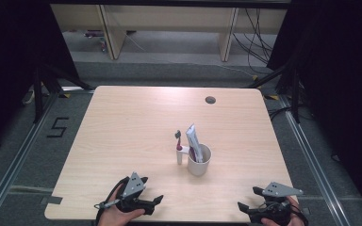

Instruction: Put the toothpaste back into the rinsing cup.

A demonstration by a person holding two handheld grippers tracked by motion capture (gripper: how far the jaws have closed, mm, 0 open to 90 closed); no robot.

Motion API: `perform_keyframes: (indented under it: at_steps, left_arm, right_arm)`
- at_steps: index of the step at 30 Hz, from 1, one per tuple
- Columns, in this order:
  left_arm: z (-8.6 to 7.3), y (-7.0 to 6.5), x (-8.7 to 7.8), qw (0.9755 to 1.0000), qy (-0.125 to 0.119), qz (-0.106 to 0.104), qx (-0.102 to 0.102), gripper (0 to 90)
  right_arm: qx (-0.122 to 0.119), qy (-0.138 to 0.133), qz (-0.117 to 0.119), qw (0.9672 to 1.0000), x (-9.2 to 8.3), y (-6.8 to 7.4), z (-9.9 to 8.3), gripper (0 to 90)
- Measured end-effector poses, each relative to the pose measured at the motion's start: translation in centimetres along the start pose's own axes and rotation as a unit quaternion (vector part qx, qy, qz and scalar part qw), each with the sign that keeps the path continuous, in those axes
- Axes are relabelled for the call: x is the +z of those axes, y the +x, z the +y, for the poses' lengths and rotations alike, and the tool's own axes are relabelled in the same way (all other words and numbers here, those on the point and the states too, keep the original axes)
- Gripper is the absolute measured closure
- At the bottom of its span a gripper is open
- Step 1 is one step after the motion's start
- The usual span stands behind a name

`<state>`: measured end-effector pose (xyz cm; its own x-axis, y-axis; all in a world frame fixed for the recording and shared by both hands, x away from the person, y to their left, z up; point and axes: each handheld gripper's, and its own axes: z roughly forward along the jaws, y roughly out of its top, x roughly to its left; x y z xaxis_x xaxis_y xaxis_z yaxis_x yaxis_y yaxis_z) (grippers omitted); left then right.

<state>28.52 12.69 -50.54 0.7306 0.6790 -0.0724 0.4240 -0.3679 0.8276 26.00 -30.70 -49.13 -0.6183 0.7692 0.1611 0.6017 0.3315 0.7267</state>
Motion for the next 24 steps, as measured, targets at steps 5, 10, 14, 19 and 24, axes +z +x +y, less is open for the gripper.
perform_keyframes:
  at_steps: [5, 10, 14, 19, 24]
  left_arm:
    - [0.06, -0.02, -0.09, 1.0000, 0.003, 0.001, 0.006, 16.6]
    - [0.11, 0.03, -0.18, 0.9998, 0.009, 0.006, 0.018, 16.6]
    - [0.09, -0.14, -0.06, 0.9999, 0.002, 0.004, 0.010, 16.6]
    - [0.07, -0.15, 0.03, 0.9999, 0.000, 0.000, 0.011, 16.6]
    - [0.08, -0.23, 0.06, 1.0000, 0.000, 0.000, 0.008, 16.6]
  right_arm:
    - [-0.011, 0.001, -0.002, 0.9999, 0.09, -0.06, -0.06, 16.1]
    - [-0.008, 0.005, -0.002, 1.0000, 0.08, 0.04, -0.10, 16.0]
    - [-0.012, 0.010, -0.005, 0.9999, 0.04, 0.08, -0.09, 16.1]
    - [-0.013, 0.006, -0.003, 0.9999, 0.12, 0.07, -0.13, 16.1]
    - [-0.019, 0.010, -0.003, 0.9998, 0.09, 0.01, -0.11, 16.0]
